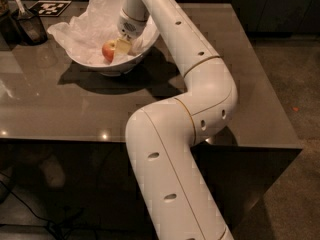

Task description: Pick apple from white bowl

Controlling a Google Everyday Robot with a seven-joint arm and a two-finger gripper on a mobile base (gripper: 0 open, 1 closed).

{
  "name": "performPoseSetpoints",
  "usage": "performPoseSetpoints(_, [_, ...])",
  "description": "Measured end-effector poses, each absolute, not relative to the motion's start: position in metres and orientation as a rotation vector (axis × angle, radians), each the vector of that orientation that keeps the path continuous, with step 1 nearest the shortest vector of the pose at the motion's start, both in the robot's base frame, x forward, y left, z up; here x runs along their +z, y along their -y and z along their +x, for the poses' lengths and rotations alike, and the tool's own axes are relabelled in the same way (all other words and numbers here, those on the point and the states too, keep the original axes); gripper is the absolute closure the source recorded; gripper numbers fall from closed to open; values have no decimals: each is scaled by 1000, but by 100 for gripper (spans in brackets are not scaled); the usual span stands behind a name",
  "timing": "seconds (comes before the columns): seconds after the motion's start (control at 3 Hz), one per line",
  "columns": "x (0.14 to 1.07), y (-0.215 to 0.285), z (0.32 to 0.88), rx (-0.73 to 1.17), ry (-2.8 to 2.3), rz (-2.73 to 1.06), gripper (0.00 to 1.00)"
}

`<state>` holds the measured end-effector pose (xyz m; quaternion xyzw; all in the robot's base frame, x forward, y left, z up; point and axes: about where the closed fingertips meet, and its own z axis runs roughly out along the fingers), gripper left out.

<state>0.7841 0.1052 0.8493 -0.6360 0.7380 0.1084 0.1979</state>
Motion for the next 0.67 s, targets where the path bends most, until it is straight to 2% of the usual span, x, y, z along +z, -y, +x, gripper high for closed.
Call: performPoseSetpoints(0.67, [879,-116,791,236,-2016,-1741,100])
